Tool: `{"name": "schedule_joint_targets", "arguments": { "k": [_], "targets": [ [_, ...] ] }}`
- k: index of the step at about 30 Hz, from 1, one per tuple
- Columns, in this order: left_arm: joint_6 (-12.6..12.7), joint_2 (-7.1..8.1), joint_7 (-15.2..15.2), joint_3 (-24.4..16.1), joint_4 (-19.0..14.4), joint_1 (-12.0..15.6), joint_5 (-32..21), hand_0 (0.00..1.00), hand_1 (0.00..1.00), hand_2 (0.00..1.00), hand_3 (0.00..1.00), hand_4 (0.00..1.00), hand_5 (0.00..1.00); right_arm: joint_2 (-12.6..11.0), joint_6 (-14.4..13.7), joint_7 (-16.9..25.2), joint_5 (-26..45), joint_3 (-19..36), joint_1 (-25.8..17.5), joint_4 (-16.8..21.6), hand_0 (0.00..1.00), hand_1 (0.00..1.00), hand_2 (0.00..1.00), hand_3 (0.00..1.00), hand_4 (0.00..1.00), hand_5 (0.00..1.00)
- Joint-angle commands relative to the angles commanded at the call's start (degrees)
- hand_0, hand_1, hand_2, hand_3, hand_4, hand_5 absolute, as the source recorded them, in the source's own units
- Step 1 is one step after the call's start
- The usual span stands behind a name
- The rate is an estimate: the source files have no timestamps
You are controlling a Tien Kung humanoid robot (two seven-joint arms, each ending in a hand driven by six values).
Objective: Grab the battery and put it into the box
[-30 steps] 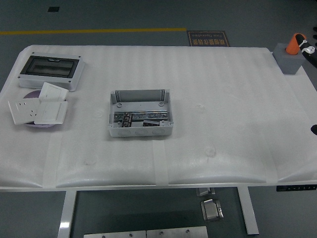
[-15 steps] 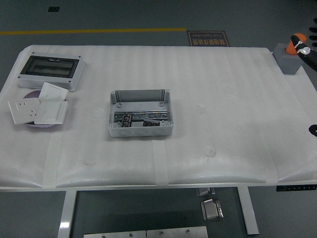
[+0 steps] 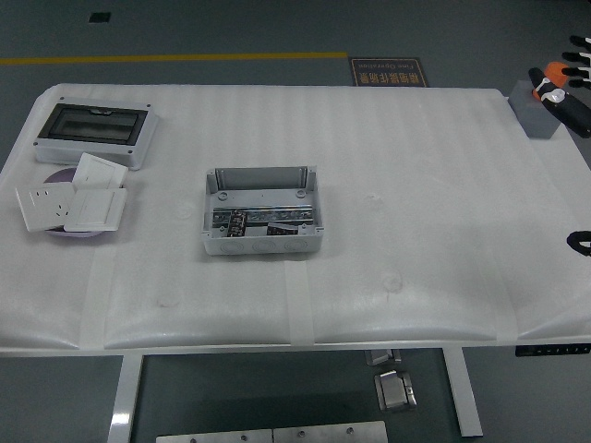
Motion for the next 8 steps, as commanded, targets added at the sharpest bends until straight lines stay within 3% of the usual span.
{"name": "schedule_joint_targets", "arguments": {
  "k": [8],
  "targets": [
    [-0.2,-0.55,0.5,-1.3,0.0,0.9,1.5,0.626,0.65,0.479,0.544,0.626,0.17,-1.2,0.2,-0.2,0.6,-5.4,4.4,-1.1,0.681,0.702,0.778,0.837,0.844,0.5]
  ]
}}
